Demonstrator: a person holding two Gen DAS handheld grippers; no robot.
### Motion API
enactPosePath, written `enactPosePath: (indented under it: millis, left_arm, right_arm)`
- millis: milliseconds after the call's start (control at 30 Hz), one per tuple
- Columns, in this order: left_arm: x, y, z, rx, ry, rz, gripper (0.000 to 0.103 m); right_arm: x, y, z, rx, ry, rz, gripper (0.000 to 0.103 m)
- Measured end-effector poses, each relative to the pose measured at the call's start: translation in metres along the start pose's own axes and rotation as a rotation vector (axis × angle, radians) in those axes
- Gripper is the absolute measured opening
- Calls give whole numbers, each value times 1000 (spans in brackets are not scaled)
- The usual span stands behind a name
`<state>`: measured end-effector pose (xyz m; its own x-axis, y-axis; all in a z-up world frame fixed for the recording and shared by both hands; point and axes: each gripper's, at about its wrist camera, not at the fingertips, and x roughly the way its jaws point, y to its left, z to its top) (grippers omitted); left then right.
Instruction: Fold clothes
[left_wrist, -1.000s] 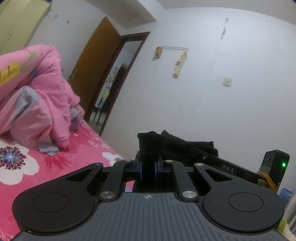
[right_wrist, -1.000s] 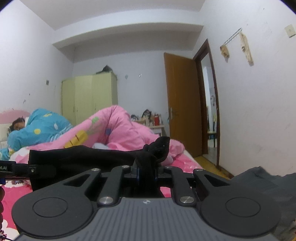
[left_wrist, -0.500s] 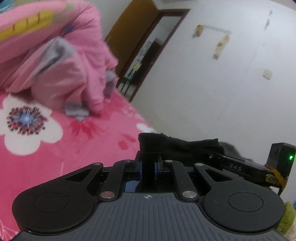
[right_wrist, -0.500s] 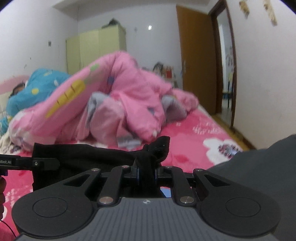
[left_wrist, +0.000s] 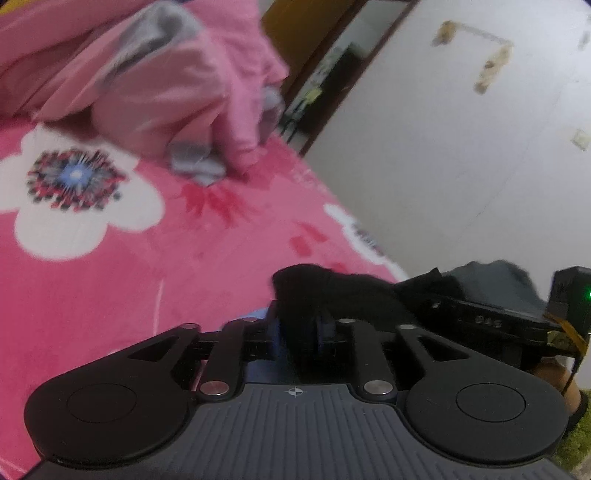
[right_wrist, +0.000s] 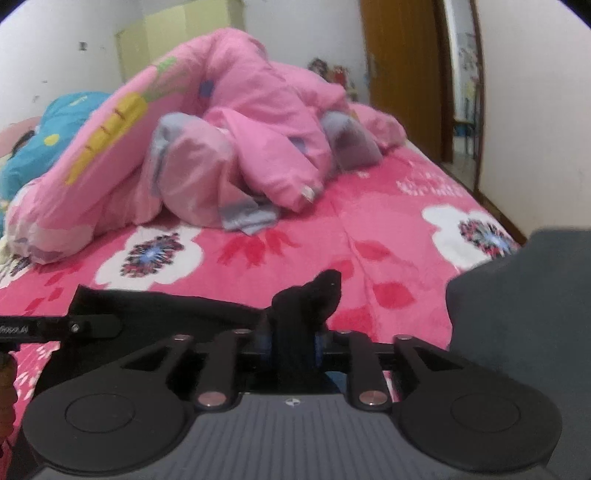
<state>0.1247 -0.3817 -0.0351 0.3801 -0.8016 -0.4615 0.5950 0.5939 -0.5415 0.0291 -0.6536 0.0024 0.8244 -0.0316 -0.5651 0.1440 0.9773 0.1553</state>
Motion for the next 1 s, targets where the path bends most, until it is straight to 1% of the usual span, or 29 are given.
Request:
enactPosePath:
  millis: [33,100,133,167,267,400,433,500,533,567,600,667,700,733,800,833,933,1000]
  left_arm:
    - [1,3,0,-18,4,8,41]
    - [2,9,2,-55,11,23,46]
    - [1,12,3,-74,9,29,53]
    - [-1,14,4,-91,5,37,57]
    - [-12,15,6,-125,-27,65,57]
    - [-39,5,10,-97,-118,116,57]
    - [-48,1,11,-88,-137,117,57]
    - [-63,-7,13,-58,-166,108,57]
    - [-69,-13,12,-28,-174,95,57]
    - [-74,-21,10,8,-176,83,57]
    - [-76,-31,7,57,-170,72,57]
    - [-80,-50,-1,153,-156,49,57]
    - [-81,-60,-6,202,-147,34,57]
    - [-80,-70,-13,252,-133,12,57]
    - [-75,-87,-28,350,-101,-22,57]
    - [-69,-93,-36,394,-75,-20,57]
    - [-52,-107,-60,517,3,-7,57]
    - [-45,-106,-72,556,36,18,56]
  right_arm:
    - [3,-4,-1,23,2,-5,47]
    - [4,-16,-3,98,-11,21,49]
    - [2,-20,-3,130,-28,46,49]
    - [-1,-24,-3,156,-52,67,49]
    - [-23,-26,-2,188,-149,83,52]
    - [-67,-26,-1,216,-312,87,54]
    - [-82,-25,-3,217,-356,82,54]
    - [-107,-22,-4,205,-408,62,54]
    - [-119,-20,-6,196,-420,52,52]
    - [-128,-18,-7,184,-417,53,47]
    - [-136,-16,-7,172,-412,55,44]
    - [-130,-9,-7,141,-336,59,33]
    - [-127,-5,-7,125,-299,62,31]
    - [-123,-2,-7,109,-260,63,27]
    - [-96,0,-4,105,-152,48,20]
    - [-81,-1,-2,118,-101,48,15]
    - [-33,-6,4,145,39,17,13]
    - [-4,-11,7,151,105,-14,10]
